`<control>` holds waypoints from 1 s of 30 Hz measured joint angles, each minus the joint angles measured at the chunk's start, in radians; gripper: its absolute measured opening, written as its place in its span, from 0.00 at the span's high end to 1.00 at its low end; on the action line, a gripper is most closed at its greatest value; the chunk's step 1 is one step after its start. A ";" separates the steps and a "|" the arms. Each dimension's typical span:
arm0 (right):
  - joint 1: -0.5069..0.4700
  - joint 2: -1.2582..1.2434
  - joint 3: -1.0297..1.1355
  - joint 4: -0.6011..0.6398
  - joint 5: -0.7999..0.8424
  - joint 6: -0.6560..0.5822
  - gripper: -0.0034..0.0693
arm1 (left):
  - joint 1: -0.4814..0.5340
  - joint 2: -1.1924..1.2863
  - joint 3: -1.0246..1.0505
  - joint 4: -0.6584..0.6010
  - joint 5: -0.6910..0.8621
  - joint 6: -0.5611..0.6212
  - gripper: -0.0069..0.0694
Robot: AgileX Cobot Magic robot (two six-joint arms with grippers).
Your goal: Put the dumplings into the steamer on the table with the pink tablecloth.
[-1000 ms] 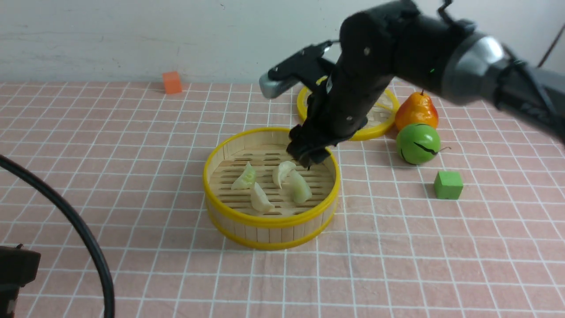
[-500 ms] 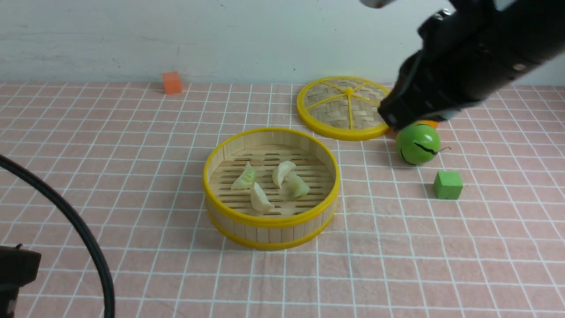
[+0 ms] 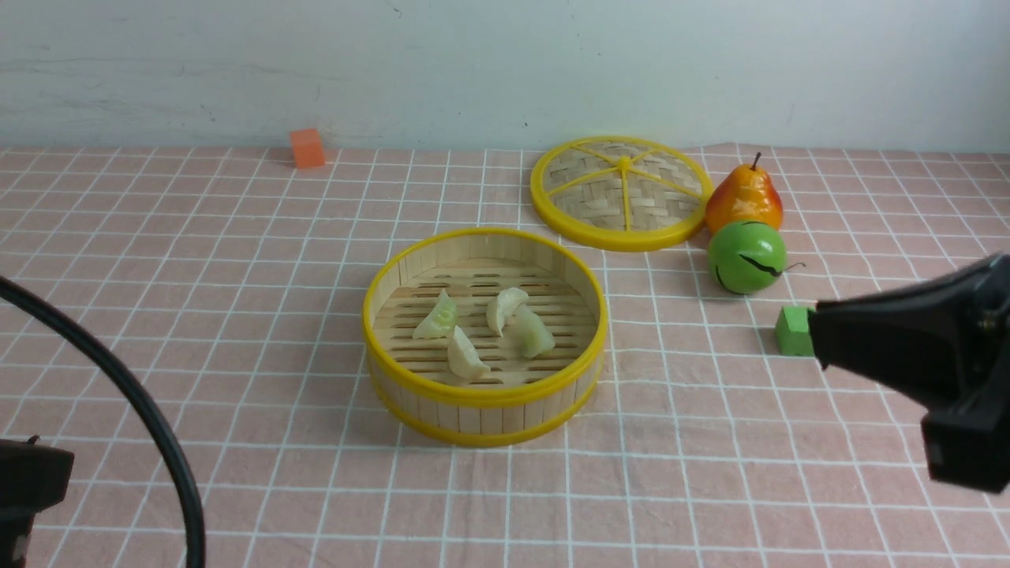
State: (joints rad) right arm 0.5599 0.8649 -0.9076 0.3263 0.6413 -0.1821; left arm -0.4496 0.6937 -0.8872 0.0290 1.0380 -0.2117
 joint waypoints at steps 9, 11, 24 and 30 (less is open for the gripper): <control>0.000 -0.125 0.057 -0.053 -0.001 -0.004 0.98 | 0.000 0.000 0.000 0.000 0.000 0.000 0.82; 0.000 -0.173 0.095 -0.074 -0.018 -0.004 0.98 | 0.000 0.000 0.000 0.000 0.000 0.000 0.82; -0.170 -0.588 0.759 -0.102 -0.690 0.022 0.98 | 0.000 0.000 0.000 0.000 0.000 0.000 0.81; -0.454 -0.763 0.921 -0.199 -0.623 0.204 0.98 | 0.000 0.000 0.000 0.000 0.000 0.000 0.81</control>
State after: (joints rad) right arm 0.1064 0.1019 0.0137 0.1276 0.0179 0.0220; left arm -0.4496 0.6937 -0.8872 0.0290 1.0380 -0.2117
